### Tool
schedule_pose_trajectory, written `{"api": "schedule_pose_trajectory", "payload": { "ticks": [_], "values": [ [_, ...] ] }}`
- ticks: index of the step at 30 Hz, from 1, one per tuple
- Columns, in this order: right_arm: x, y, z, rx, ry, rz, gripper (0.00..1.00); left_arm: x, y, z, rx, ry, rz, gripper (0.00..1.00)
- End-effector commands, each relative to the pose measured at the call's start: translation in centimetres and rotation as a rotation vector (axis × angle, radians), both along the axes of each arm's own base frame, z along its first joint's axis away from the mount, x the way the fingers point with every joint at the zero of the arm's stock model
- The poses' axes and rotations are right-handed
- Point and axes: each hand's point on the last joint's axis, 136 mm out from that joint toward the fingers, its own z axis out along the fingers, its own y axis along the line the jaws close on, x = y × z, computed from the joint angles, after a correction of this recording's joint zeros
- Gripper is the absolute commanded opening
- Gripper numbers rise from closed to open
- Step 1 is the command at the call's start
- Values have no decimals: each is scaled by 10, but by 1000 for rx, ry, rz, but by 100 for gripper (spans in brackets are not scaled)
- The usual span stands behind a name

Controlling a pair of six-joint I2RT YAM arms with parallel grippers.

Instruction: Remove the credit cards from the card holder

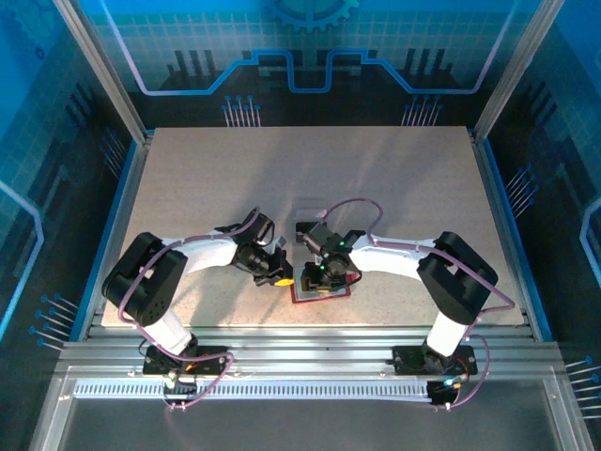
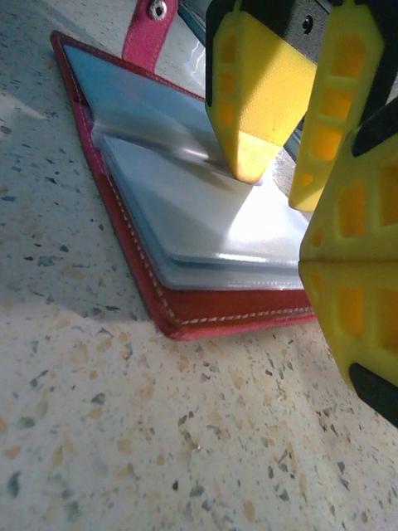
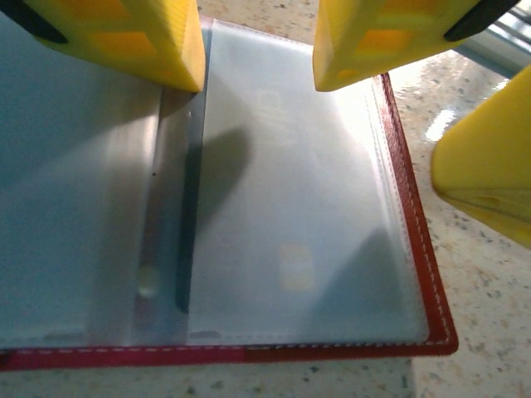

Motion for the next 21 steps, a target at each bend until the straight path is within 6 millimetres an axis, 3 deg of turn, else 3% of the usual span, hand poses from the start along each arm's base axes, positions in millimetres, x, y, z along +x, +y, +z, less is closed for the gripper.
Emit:
{"api": "schedule_pose_trajectory", "payload": {
  "ticks": [1,9,14,21],
  "values": [
    [-7,8,-3,35,33,-15,39,-3,0,4,-16,8,10,6],
    [-4,5,6,32,7,-32,39,-8,3,-10,-1,36,6,5],
    [3,2,23,35,-42,-38,39,-11,4,-20,11,53,4,3],
    [9,22,32,161,-42,-33,38,-13,10,-27,43,55,-3,3]
  ]
}}
